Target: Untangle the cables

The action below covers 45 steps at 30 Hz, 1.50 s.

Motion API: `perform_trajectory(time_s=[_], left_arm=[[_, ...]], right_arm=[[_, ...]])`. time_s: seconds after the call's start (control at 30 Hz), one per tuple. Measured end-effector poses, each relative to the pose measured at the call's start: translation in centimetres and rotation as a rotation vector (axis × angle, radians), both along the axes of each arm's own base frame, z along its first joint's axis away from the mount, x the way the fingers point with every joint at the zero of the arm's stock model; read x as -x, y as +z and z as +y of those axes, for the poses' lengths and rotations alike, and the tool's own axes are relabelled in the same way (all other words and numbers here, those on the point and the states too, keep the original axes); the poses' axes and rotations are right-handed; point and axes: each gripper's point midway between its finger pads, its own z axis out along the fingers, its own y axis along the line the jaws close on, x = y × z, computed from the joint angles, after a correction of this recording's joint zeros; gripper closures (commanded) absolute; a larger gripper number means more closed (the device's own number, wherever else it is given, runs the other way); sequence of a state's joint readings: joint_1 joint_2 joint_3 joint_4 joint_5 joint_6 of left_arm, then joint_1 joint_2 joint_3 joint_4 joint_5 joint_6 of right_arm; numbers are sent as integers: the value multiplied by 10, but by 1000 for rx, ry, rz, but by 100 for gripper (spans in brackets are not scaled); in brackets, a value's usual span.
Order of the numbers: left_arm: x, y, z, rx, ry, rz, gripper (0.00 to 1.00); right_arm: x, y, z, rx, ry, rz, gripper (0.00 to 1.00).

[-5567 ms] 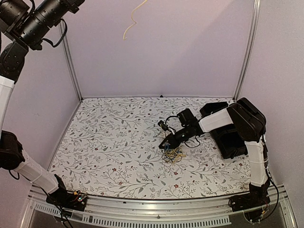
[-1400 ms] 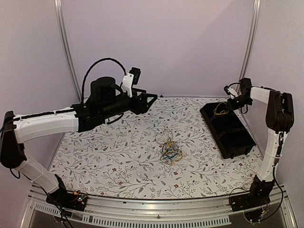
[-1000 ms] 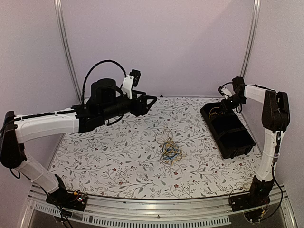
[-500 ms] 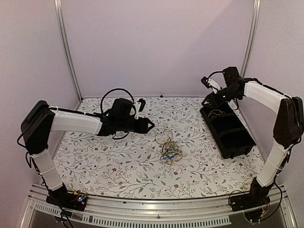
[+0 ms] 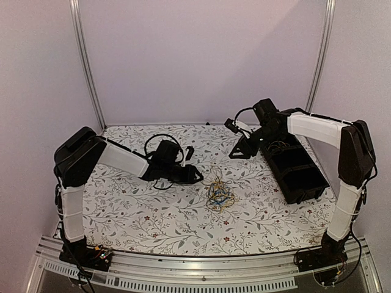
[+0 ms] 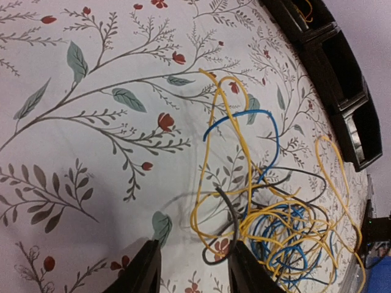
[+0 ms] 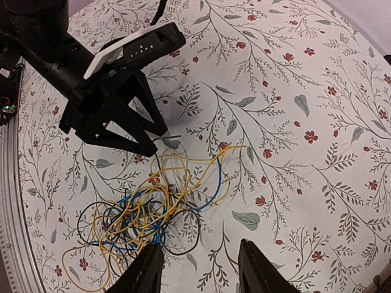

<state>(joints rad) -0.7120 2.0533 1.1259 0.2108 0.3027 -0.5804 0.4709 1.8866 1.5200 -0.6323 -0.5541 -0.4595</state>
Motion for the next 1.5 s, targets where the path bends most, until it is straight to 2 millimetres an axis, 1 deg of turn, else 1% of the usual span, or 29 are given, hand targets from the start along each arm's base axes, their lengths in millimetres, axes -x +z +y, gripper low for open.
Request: perform_trajectory(time_s=[0.1, 0.23, 0.27, 0.33, 0.4, 0.5, 0.57, 0.6, 0.7, 0.77, 0.83, 0.87, 0.97, 1.0, 1.07, 1.1, 1.17, 1.2, 1.27, 1.3, 1.37, 1.47, 1.5], left_arm=[[0, -2, -6, 33, -9, 17, 71], [0, -3, -11, 60, -19, 27, 95], [-1, -2, -13, 66, -24, 24, 99], [-2, -2, -13, 72, -15, 27, 100], [-4, 0, -12, 70, -8, 16, 100], [-5, 7, -10, 58, 4, -4, 100], [-4, 19, -7, 57, 10, -26, 100], [-3, 28, -4, 60, 14, -40, 100], [1, 54, 0, 84, 17, -79, 100], [4, 64, 3, 96, 17, -93, 100], [8, 66, 7, 98, 21, -92, 100], [11, 64, 10, 94, 24, -84, 100], [17, 58, 18, 80, 42, -64, 100], [19, 57, 21, 77, 52, -55, 100], [22, 64, 26, 82, 68, -57, 100], [23, 72, 28, 92, 75, -65, 100], [24, 93, 29, 120, 83, -92, 100], [24, 107, 29, 142, 87, -115, 100], [26, 134, 31, 175, 91, -157, 100], [27, 145, 33, 184, 93, -174, 100], [30, 165, 36, 189, 95, -201, 100], [33, 187, 40, 155, 93, -234, 100], [33, 198, 42, 135, 95, -252, 100]], right_arm=[[0, 0, 0, -3, -1, 2, 54], [0, 0, 0, -4, -1, 1, 54], [0, 0, 0, -4, 0, 3, 54], [1, -1, 1, -8, 3, 4, 52], [4, -4, 4, -8, 14, 3, 44], [12, -13, 13, 8, 40, -14, 38], [19, -16, 25, 11, 76, -39, 37], [24, -16, 33, 6, 100, -54, 37], [37, -12, 60, -20, 167, -104, 36], [41, -12, 76, -43, 198, -132, 35], [44, -19, 90, -61, 223, -140, 35], [45, -24, 95, -70, 232, -136, 35], [44, -49, 108, -95, 240, -95, 37], [44, -59, 110, -100, 236, -69, 38], [45, -78, 114, -110, 230, -17, 44], [46, -87, 116, -112, 227, 8, 51], [47, -103, 118, -112, 219, 48, 65], [46, -111, 119, -112, 213, 69, 72], [45, -120, 123, -119, 203, 98, 86], [43, -122, 125, -124, 198, 104, 92], [40, -120, 131, -146, 189, 116, 100], [35, -108, 141, -189, 189, 102, 100], [34, -102, 146, -210, 196, 94, 100]])
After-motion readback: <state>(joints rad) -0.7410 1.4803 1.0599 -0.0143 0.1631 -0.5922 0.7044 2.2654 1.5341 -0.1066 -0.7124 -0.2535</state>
